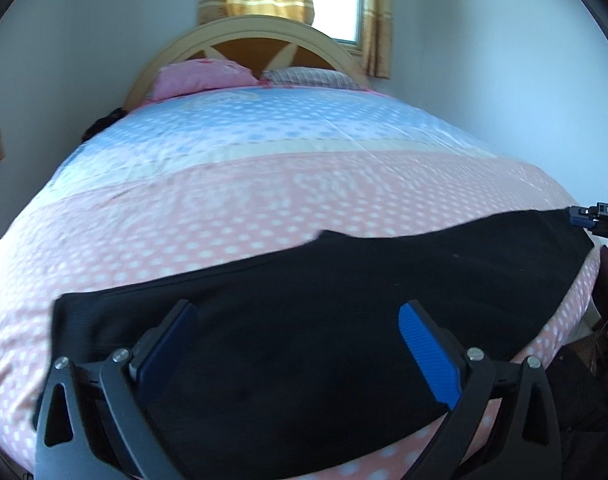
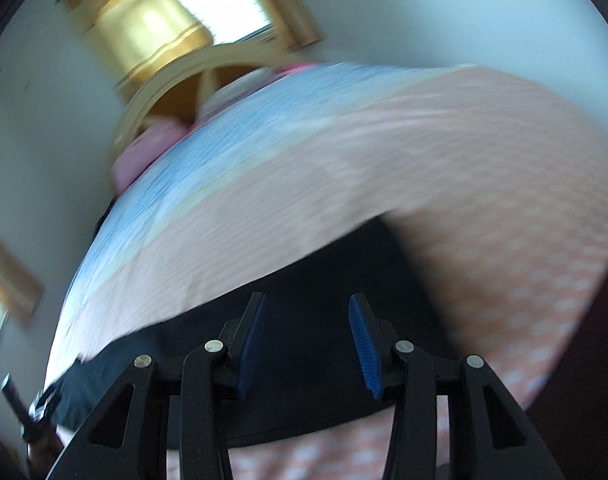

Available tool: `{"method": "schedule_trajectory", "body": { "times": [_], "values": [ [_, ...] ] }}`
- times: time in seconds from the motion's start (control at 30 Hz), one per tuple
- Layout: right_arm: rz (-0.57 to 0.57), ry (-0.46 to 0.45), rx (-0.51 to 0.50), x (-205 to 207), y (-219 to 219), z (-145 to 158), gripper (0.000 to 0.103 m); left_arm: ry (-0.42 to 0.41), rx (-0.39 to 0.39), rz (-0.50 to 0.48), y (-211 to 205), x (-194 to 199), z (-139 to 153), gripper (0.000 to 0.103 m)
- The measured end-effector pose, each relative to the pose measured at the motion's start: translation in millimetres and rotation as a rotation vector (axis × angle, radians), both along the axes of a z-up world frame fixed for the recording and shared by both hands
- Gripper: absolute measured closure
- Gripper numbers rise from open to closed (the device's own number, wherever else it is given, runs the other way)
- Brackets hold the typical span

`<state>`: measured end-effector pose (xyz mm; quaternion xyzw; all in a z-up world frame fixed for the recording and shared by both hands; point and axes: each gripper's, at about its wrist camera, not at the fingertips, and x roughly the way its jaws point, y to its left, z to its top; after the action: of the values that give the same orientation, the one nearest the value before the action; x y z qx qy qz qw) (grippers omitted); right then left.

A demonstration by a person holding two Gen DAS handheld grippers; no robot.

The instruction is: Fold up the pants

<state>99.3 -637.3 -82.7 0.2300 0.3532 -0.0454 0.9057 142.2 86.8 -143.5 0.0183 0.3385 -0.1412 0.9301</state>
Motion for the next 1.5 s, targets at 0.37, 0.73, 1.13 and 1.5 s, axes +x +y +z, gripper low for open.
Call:
{"method": "schedule_trajectory", "body": {
  "times": [0.37,0.73,1.13,1.5],
  "values": [
    [-0.007,0.093,0.116,-2.0,-50.9,-34.0,0.059,0.028,-0.025,-0.014,-47.4,5.6,-12.2,0.000],
    [0.038,0.096,0.097,8.3,-41.8,-41.3,0.089,0.061,-0.049,0.017,-41.3,1.0,-25.2,0.000],
    [0.068,-0.023,0.037,-5.9,-6.2,4.0,0.091,0.056,-0.046,0.019,-43.2,-2.3,-23.8,0.000],
    [0.350,-0.079,-0.198,-2.5,177.8,46.2,0.091,0.073,-0.154,-0.050,-54.7,-6.9,2.2,0.000]
  ]
}}
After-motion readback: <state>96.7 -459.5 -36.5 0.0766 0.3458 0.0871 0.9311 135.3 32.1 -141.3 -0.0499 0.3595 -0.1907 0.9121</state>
